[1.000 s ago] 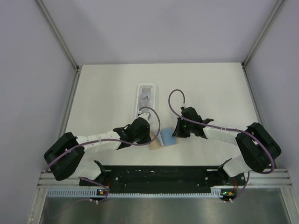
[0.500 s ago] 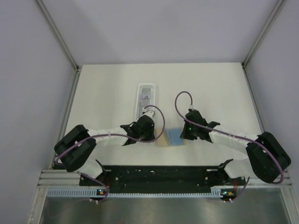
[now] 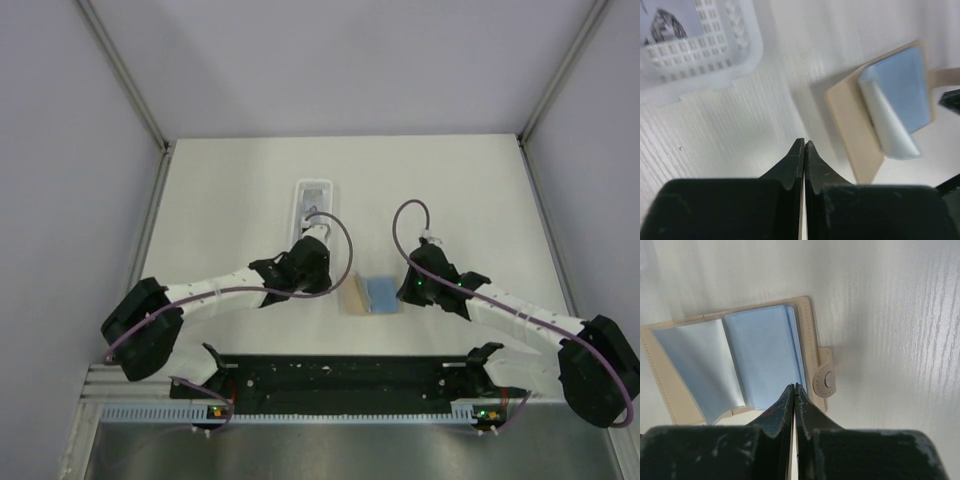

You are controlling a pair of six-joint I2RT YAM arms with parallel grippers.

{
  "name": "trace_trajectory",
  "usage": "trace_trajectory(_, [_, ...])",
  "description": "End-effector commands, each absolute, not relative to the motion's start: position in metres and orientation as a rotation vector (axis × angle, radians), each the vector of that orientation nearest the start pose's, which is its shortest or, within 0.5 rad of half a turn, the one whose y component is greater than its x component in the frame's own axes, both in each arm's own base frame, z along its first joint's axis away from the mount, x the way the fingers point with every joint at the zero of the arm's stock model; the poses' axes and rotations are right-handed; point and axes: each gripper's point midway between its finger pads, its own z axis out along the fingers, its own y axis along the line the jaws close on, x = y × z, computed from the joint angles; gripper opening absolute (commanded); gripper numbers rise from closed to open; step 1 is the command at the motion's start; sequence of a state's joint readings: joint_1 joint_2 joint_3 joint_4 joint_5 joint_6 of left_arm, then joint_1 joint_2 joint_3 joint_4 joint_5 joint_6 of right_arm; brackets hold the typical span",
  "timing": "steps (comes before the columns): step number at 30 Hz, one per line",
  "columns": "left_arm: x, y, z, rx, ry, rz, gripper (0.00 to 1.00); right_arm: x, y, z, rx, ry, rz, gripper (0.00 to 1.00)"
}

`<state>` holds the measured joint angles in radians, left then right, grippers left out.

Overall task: Put the credit cards into the card holder
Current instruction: Open the card holder at the center of the board.

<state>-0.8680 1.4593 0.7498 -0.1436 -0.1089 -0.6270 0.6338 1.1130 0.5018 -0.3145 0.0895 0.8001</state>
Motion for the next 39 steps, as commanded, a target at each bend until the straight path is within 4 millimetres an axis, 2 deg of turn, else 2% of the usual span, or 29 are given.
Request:
trace_trajectory(1, [0.256,-0.291,0.137,0.167,2.250,-0.647,0.00,0.212,0.169,0.049,0.272,2.496,0.498,0.00])
trace_trajectory(6, [0.268,-0.316,0.176,0.237,2.134,-0.745,0.00,0.218,0.172,0.063,0.238,2.424,0.541,0.00])
trace_trajectory(11, [0.266,-0.358,0.187,0.342,2.100,-0.925,0.00,0.221,0.174,0.071,0.200,2.400,0.554,0.00])
trace_trajectory(14, [0.265,-0.375,0.183,0.367,2.108,-0.972,0.00,0.220,0.175,0.070,0.187,2.401,0.563,0.00])
trace_trajectory(18, [0.258,-0.392,0.163,0.402,2.154,-0.996,0.00,0.220,0.174,0.071,0.176,2.390,0.578,0.00])
trace_trajectory(20, [0.254,-0.397,0.156,0.416,2.169,-0.997,0.00,0.220,0.172,0.071,0.181,2.379,0.578,0.00])
trace_trajectory(23, [0.249,-0.405,0.148,0.430,2.183,-1.007,0.00,0.220,0.169,0.075,0.196,2.348,0.586,0.10])
trace_trajectory(29, [0.241,-0.417,0.136,0.467,2.212,-1.017,0.00,0.221,0.172,0.077,0.188,2.335,0.628,0.08])
trace_trajectory(31, [0.238,-0.420,0.131,0.480,2.221,-1.018,0.00,0.222,0.174,0.075,0.189,2.342,0.639,0.00])
trace_trajectory(39, [0.227,-0.413,0.108,0.518,2.275,-0.984,0.00,0.223,0.183,0.067,0.177,2.374,0.667,0.00])
